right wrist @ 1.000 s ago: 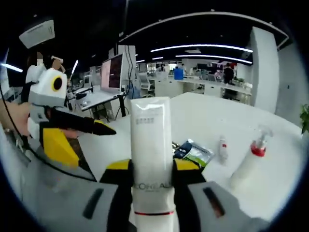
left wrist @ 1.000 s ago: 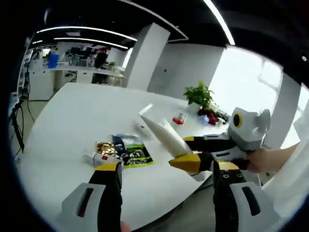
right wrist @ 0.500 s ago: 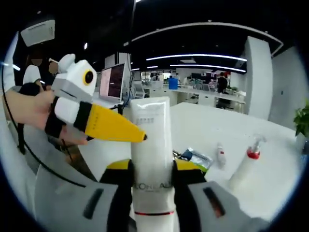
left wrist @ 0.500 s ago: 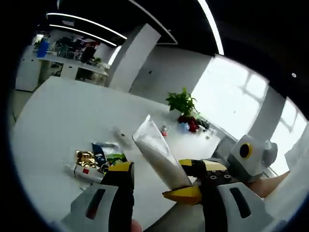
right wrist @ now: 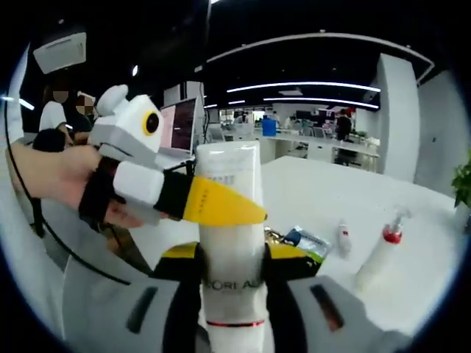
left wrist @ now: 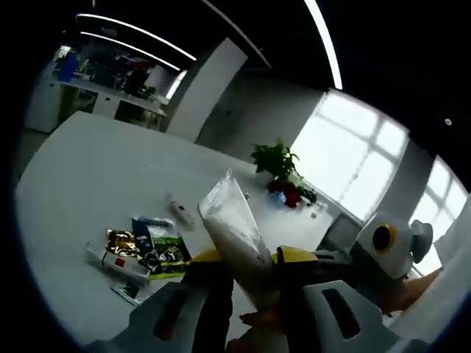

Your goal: Arrange the skincare products in the storage area until every visible bottle or jar stands upright without overlapping.

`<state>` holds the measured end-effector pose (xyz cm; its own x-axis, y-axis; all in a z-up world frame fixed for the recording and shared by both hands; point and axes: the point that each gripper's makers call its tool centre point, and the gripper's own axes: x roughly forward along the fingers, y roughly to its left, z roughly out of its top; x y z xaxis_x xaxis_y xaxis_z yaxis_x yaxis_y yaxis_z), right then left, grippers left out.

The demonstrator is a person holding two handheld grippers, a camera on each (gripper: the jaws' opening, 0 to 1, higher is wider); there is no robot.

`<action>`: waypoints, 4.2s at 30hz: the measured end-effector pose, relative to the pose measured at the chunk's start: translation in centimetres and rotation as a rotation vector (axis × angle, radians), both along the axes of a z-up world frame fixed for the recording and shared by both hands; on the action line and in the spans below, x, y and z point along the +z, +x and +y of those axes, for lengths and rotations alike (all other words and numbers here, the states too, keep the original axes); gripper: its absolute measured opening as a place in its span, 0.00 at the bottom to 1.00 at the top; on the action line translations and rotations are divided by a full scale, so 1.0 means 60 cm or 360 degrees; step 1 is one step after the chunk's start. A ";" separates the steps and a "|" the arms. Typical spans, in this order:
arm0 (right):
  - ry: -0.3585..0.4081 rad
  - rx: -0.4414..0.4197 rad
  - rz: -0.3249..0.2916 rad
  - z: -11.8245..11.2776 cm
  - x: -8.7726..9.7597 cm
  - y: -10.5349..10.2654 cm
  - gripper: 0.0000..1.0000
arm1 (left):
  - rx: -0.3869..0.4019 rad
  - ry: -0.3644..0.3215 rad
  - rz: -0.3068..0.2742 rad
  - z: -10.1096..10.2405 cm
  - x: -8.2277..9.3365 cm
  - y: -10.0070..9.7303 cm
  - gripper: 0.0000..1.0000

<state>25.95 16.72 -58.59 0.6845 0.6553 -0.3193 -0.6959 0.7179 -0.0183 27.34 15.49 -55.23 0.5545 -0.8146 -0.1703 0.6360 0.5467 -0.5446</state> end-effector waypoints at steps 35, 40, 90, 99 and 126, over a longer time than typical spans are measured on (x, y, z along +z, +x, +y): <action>0.0422 0.0901 0.0326 -0.094 0.027 0.002 0.21 | -0.0960 0.0431 -0.0419 -0.157 0.061 0.001 0.17; 0.0260 0.1016 0.0290 -0.105 0.001 -0.007 0.21 | -0.1087 0.0661 -0.0461 -0.160 0.031 -0.013 0.18; -0.0157 0.0441 0.0334 -0.186 -0.169 0.061 0.44 | -0.1209 0.1084 -0.0416 -0.223 -0.145 0.055 0.14; -0.0101 0.0354 0.0330 -0.208 -0.166 0.078 0.44 | -0.1175 0.1088 -0.0530 -0.218 -0.143 0.061 0.14; -0.0094 0.0062 0.0281 -0.262 -0.145 0.103 0.63 | -0.1035 0.1061 -0.0611 -0.246 -0.139 0.208 0.15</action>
<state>32.15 0.99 -67.30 0.5890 0.6567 -0.4710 -0.7191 0.6918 0.0654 39.80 0.73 -63.57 0.1493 -0.7821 -0.6050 0.9875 0.1498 0.0500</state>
